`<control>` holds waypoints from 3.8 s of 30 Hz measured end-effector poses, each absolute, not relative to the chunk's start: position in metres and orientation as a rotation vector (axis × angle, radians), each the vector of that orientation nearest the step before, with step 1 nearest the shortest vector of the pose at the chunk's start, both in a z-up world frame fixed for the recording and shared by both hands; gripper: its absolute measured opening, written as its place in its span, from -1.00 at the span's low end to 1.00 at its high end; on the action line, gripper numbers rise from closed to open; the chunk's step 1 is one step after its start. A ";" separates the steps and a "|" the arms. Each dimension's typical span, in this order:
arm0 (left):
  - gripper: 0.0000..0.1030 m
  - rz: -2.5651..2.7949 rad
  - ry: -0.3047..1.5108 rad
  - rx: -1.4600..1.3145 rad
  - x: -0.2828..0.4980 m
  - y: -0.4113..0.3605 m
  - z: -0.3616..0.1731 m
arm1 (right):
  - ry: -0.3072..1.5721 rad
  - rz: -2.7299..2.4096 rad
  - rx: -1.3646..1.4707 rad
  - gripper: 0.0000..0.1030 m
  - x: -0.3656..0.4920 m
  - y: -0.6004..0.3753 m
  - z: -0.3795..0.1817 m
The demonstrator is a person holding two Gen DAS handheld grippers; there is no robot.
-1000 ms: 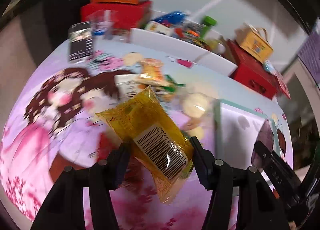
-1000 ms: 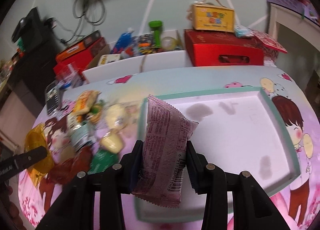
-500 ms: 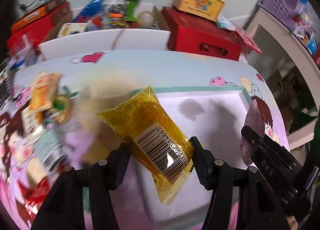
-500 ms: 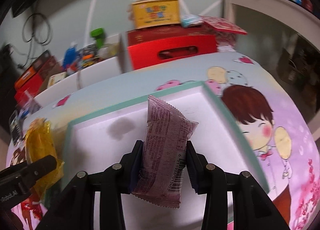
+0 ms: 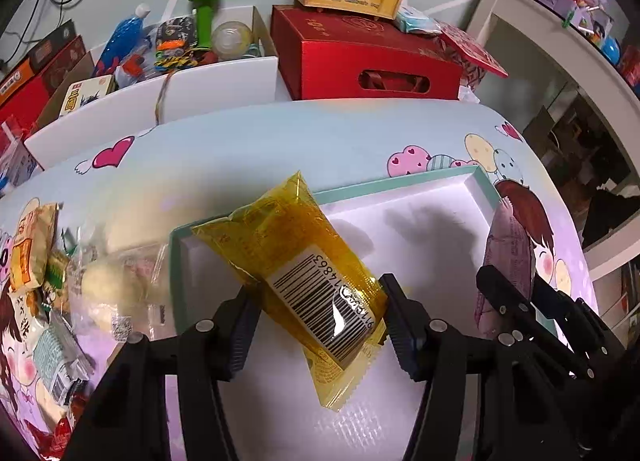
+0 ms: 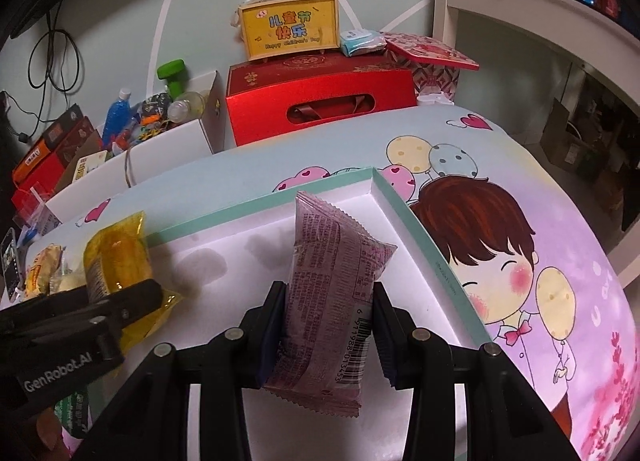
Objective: Organize snacks
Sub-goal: 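Carry both packets over the white tray and lower them inside, then open both tools to release the packets in the tray and withdraw, then move both tools back to the snack pile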
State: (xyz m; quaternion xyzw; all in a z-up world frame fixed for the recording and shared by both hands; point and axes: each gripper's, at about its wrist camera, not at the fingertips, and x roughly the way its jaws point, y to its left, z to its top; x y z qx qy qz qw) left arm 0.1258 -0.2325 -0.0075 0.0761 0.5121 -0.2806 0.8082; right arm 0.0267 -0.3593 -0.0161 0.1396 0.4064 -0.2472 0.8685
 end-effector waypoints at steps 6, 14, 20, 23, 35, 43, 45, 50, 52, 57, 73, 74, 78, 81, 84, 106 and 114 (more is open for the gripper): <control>0.20 -0.602 1.102 0.163 0.124 -0.233 -0.008 | 0.849 -0.517 0.298 -0.15 0.025 -0.360 -0.016; 0.44 -0.595 1.089 0.142 0.123 -0.227 -0.003 | 0.859 -0.515 0.303 -0.15 0.026 -0.359 -0.015; 0.44 -0.571 1.058 0.135 0.124 -0.221 0.007 | 0.865 -0.516 0.303 -0.15 0.026 -0.360 -0.017; 0.45 -0.554 1.053 0.135 0.124 -0.218 0.008 | 0.860 -0.530 0.295 -0.11 0.026 -0.360 -0.016; 0.68 -0.479 1.014 0.136 0.125 -0.203 0.011 | 0.865 -0.525 0.285 0.78 0.027 -0.360 -0.014; 0.83 -0.422 0.958 0.146 0.127 -0.194 0.012 | 0.847 -0.508 0.275 1.00 0.026 -0.360 -0.014; 0.83 -0.410 0.949 0.149 0.127 -0.191 0.012 | 0.840 -0.511 0.271 1.00 0.026 -0.360 -0.013; 0.83 -0.405 0.948 0.131 0.127 -0.187 0.009 | 0.825 -0.509 0.267 1.00 0.025 -0.359 -0.010; 0.83 -0.405 0.958 0.130 0.126 -0.186 0.007 | 0.822 -0.499 0.259 1.00 0.025 -0.357 -0.009; 0.83 -0.404 0.932 0.163 0.120 -0.184 0.008 | 0.805 -0.464 0.240 1.00 0.025 -0.346 -0.002; 0.83 -0.350 0.923 0.068 0.097 -0.106 0.038 | 0.776 -0.415 0.287 1.00 0.013 -0.328 0.009; 0.83 -0.346 0.929 0.060 0.096 -0.099 0.038 | 0.777 -0.407 0.303 1.00 0.011 -0.327 0.009; 0.83 -0.323 0.960 0.037 0.088 -0.071 0.035 | 0.766 -0.387 0.338 1.00 0.005 -0.318 0.010; 0.83 -0.291 0.976 0.025 0.081 -0.052 0.030 | 0.774 -0.363 0.317 1.00 0.003 -0.304 0.012; 0.83 -0.265 0.996 -0.025 0.075 -0.027 0.024 | 0.785 -0.325 0.326 1.00 0.002 -0.290 0.011; 0.83 -0.102 1.115 -0.202 0.046 0.073 -0.011 | 0.904 -0.055 0.172 1.00 0.009 -0.162 -0.010; 0.83 -0.096 1.139 -0.233 0.053 0.077 -0.018 | 0.949 -0.029 0.139 1.00 0.020 -0.145 -0.024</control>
